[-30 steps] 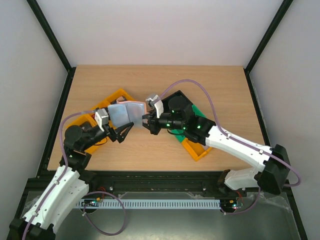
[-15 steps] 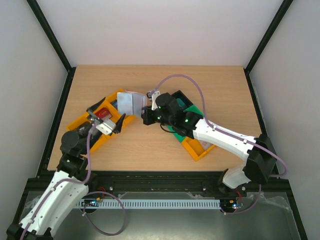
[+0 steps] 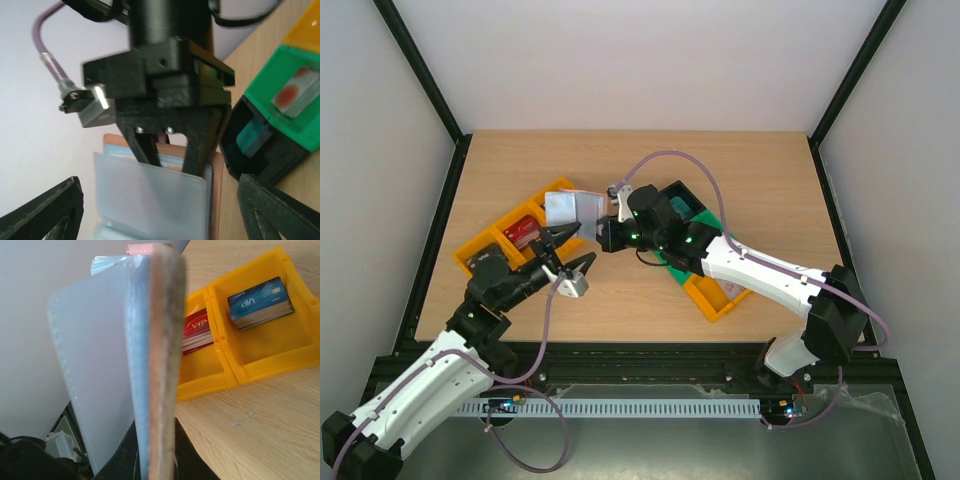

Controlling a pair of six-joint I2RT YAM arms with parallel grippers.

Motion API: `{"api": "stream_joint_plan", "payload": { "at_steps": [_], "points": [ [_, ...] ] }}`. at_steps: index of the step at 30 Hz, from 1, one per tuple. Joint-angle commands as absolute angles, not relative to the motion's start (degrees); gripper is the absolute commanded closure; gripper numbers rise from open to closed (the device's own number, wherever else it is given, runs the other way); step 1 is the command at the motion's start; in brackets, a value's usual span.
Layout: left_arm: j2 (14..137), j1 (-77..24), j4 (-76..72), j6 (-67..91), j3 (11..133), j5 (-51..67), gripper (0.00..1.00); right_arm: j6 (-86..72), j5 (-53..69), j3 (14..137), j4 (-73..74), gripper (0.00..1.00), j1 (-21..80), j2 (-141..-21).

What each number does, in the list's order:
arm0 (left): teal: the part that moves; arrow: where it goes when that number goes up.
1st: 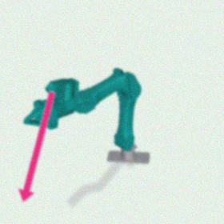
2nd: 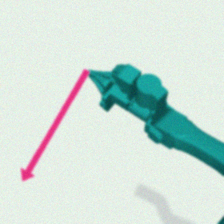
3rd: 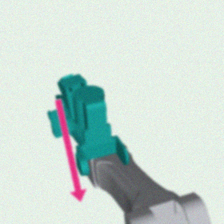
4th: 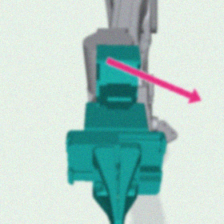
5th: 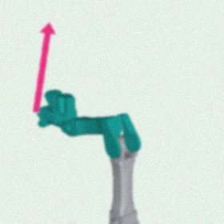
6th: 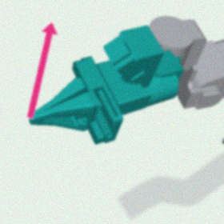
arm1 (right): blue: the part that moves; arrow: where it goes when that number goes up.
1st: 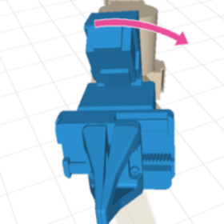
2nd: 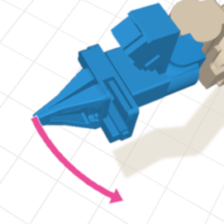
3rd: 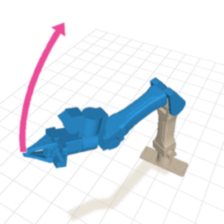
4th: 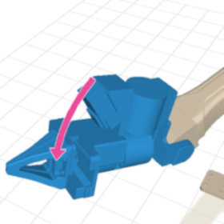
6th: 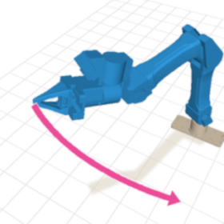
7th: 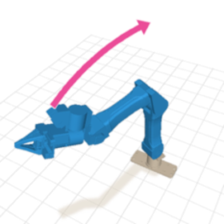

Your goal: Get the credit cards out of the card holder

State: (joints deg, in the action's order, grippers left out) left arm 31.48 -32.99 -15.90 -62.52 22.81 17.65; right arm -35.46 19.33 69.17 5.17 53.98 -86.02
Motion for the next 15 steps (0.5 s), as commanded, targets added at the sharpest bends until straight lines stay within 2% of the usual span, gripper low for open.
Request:
{"api": "stream_joint_plan", "payload": {
  "at_steps": [1,4,8,15],
  "points": [
    [33.1,-33.3,-20.4,-66.5,21.4,15.0,0.18,-35.9,21.0,70.0,1.5,0.98,54.1,-84.6],
    [34.3,-33.2,-24.4,-64.7,21.3,11.6,0.28,-35.7,21.7,69.9,1.4,0.98,54.1,-84.4],
    [35.8,-33.2,-28.1,-65.2,20.2,8.7,0.32,-36.1,22.2,69.0,-0.2,0.98,54.1,-83.9],
    [36.1,-32.9,-31.6,-57.5,20.7,3.7,0.47,-35.7,21.4,67.9,-0.1,0.98,54.1,-82.8]
  ]
}}
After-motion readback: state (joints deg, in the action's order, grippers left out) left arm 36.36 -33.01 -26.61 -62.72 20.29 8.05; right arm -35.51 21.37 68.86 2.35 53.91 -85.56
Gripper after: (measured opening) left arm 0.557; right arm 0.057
